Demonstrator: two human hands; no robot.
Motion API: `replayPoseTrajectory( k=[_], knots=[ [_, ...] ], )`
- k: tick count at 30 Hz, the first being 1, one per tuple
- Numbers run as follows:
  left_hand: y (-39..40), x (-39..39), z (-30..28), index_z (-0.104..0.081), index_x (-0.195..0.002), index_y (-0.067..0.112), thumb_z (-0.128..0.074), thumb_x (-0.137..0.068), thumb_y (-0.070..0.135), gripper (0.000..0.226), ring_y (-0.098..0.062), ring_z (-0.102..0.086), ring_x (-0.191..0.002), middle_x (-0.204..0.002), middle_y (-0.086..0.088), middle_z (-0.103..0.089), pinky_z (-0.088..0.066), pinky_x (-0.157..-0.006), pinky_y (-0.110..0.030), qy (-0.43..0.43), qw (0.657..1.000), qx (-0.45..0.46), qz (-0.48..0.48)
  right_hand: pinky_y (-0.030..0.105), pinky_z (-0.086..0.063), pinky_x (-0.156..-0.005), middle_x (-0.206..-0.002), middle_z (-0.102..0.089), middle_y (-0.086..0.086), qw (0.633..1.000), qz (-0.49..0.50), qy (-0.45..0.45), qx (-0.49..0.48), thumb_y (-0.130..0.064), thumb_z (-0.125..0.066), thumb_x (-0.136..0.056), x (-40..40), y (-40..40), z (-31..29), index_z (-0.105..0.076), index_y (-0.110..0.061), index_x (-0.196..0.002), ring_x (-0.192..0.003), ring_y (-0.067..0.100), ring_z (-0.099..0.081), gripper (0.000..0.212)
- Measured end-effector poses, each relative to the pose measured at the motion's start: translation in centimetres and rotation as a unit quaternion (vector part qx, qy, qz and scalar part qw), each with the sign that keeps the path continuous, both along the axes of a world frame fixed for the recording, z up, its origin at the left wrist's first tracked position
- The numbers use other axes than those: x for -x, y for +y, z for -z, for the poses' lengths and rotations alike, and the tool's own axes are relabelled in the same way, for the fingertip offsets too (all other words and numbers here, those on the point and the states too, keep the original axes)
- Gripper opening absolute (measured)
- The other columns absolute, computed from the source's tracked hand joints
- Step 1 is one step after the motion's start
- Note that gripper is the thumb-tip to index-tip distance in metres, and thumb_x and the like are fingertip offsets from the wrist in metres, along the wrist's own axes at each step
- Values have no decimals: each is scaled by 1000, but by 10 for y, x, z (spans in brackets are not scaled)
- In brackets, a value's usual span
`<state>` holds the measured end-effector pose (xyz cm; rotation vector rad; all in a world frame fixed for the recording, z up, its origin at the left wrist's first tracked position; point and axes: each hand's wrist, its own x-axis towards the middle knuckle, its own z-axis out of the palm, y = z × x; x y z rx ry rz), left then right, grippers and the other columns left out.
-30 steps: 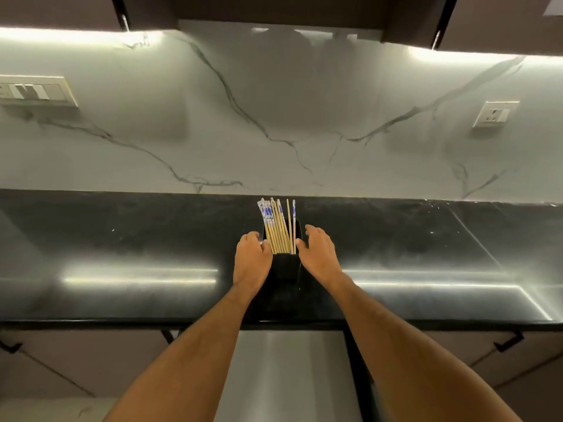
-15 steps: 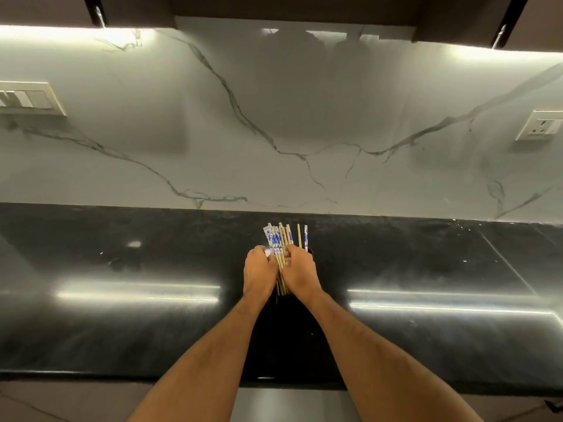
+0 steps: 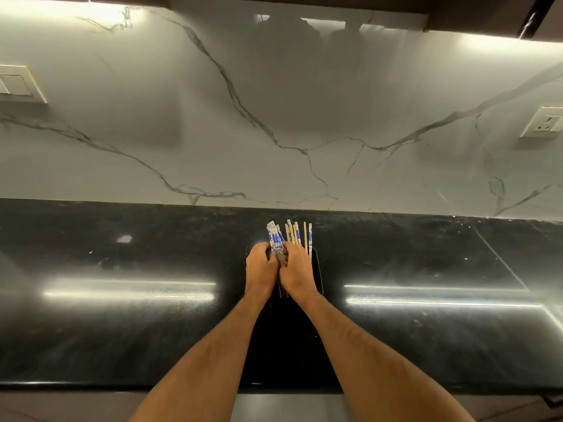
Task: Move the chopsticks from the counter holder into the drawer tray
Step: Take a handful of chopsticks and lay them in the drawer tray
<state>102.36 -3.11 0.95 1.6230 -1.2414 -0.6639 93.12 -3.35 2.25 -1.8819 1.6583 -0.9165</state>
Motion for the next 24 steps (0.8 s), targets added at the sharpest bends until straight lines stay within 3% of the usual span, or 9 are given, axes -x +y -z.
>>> replayPoseTrajectory(
  k=[7,12,15,19,24],
  knots=[
    [4,-5,-1,-74,-106,5,-68,-90,1,18,-2,-60,-83,-102,-5,-71,-42,-76,0,-70,995,76,-14,24,-50,-80,-105,-62,1,1000,22,2,-11,-15,-57,-99,-3,-6,2,-62,-14,-107,-90,11,-57,10],
    [6,-7,-4,-75,-115,8,-71,-90,7,25,-11,-70,-93,-106,-6,-76,-55,-89,-22,-69,995,74,6,29,-57,-82,-103,-68,3,998,34,-34,-50,-9,-59,-97,-5,-6,1,-60,-11,-112,-90,13,-63,15],
    [10,-6,-4,-76,-112,10,-72,-90,7,23,-6,-65,-88,-102,-5,-75,-47,-80,-5,-95,991,91,1,21,-52,-76,-100,-68,1,997,28,-36,-56,-7,-58,-97,-6,-6,1,-63,-11,-110,-89,12,-63,14],
    [12,-6,-1,-76,-108,6,-72,-90,8,18,-7,-57,-90,-104,-8,-67,-46,-77,-10,-108,990,91,-18,19,-47,-72,-91,-64,-2,998,32,-3,-54,-9,-58,-98,-7,-5,2,-66,-12,-99,-82,9,-58,9],
    [12,-7,0,-76,-110,5,-74,-86,2,24,-9,-65,-92,-104,-9,-74,-42,-78,1,-87,992,89,-22,18,-45,-72,-86,-59,-5,999,27,9,-44,-6,-59,-97,-8,-6,2,-67,-12,-93,-80,9,-56,10]
  ],
)
